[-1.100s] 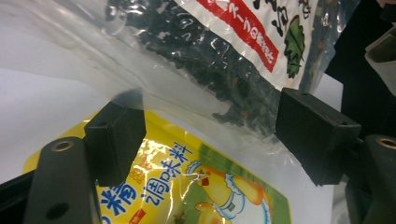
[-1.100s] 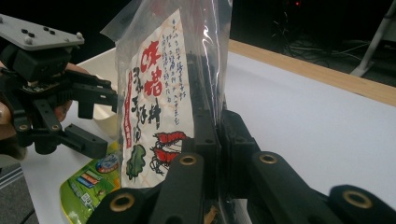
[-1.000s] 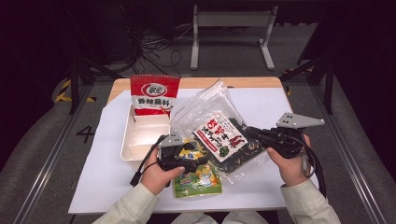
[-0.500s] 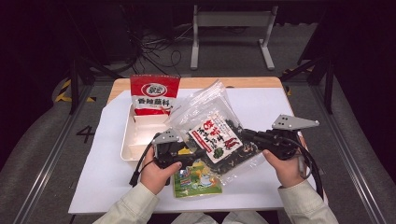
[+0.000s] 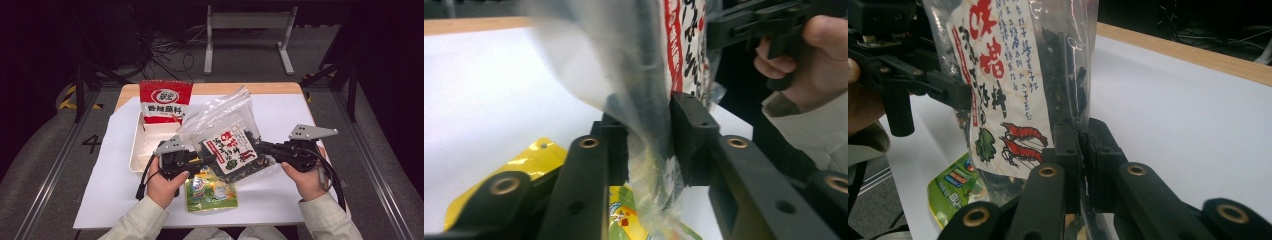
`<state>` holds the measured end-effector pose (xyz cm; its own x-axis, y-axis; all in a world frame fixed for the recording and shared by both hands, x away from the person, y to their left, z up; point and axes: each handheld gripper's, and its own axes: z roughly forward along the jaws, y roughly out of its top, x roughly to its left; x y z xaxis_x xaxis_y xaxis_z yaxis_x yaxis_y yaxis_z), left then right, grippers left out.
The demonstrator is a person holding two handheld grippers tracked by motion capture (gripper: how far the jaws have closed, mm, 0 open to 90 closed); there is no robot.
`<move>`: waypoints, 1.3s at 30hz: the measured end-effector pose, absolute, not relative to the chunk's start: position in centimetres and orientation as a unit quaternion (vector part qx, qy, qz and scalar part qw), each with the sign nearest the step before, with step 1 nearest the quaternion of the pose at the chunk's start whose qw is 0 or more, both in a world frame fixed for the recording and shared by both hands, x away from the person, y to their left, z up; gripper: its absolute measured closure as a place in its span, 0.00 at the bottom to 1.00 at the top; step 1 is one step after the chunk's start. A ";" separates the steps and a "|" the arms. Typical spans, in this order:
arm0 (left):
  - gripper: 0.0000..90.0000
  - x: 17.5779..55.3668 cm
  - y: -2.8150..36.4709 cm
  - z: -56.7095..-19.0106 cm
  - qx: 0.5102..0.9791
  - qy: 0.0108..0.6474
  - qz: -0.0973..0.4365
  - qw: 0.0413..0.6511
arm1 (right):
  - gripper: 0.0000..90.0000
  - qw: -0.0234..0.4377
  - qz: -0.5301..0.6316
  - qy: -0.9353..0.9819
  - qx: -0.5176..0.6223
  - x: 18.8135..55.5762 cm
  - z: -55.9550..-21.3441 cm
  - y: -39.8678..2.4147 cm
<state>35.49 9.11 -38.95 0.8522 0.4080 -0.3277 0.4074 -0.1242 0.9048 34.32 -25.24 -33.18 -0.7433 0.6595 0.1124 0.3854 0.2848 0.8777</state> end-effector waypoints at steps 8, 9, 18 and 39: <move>0.83 35.1 9.4 -38.2 0.749 0.265 -0.009 0.607 | 0.88 0.128 0.496 0.794 0.326 34.5 -33.5 -25.5; 0.84 35.0 9.4 -38.2 0.749 0.264 -0.009 0.607 | 0.88 0.128 0.497 0.794 0.326 34.5 -33.5 -25.5; 0.85 34.5 9.8 -36.9 0.758 0.241 0.000 0.606 | 0.75 0.124 0.505 0.795 0.312 34.5 -33.3 -25.9; 0.85 33.8 11.7 -33.5 0.791 0.201 0.049 0.576 | 0.69 0.150 0.487 0.789 0.343 34.5 -33.0 -28.7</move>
<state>33.83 11.70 -33.45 0.9145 0.3741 -0.1543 0.2619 -0.2566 0.9304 34.54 -28.69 -33.01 -0.7193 0.6879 0.0968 0.3950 0.2903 0.8716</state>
